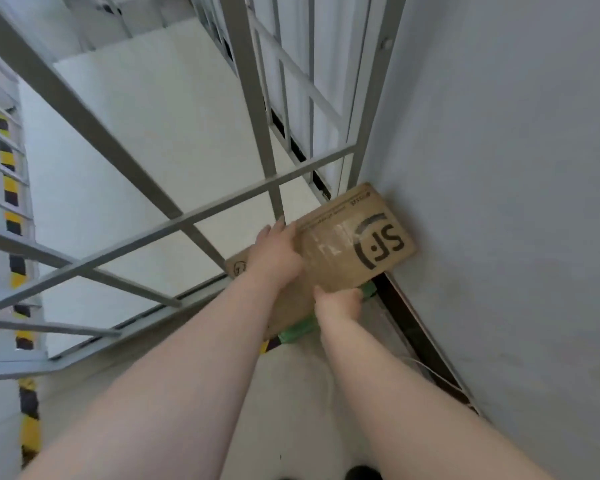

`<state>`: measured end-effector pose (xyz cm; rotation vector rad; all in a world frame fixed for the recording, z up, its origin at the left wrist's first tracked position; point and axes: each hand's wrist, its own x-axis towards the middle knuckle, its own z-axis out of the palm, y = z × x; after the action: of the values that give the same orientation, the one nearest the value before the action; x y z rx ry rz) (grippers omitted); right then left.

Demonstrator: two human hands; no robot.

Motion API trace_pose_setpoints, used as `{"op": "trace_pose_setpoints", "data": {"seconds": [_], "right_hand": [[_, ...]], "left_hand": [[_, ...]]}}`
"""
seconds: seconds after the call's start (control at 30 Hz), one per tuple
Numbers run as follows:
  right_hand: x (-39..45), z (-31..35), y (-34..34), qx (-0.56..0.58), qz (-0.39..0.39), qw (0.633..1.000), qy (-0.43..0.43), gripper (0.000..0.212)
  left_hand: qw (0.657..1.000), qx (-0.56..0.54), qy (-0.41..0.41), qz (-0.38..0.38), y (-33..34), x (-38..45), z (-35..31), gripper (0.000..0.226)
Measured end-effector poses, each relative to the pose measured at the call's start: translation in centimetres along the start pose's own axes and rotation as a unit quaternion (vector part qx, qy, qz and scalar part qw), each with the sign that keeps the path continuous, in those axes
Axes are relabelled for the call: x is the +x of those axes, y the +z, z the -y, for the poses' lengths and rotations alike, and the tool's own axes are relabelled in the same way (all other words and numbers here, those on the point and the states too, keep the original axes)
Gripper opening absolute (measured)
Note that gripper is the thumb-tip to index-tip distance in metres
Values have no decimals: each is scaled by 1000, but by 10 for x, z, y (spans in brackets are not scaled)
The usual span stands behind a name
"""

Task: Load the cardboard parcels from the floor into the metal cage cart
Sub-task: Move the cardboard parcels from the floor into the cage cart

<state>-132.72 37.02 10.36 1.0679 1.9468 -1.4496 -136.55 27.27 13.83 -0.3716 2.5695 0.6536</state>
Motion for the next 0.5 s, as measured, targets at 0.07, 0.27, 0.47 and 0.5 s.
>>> {"op": "trace_pose_setpoints", "data": {"seconds": [0.07, 0.27, 0.47, 0.5], "right_hand": [[21, -10, 13, -70, 31, 997, 15, 60], [-8, 4, -4, -207, 98, 973, -25, 60], [-166, 60, -80, -335, 157, 917, -148, 56], [-197, 66, -92, -356, 170, 904, -164, 57]], "left_hand": [[999, 34, -16, 32, 22, -2, 25, 64], [990, -97, -89, 51, 17, -54, 65, 50], [958, -227, -173, -29, -79, -198, 50, 42], [953, -237, -185, -45, -96, -231, 48, 40]]}}
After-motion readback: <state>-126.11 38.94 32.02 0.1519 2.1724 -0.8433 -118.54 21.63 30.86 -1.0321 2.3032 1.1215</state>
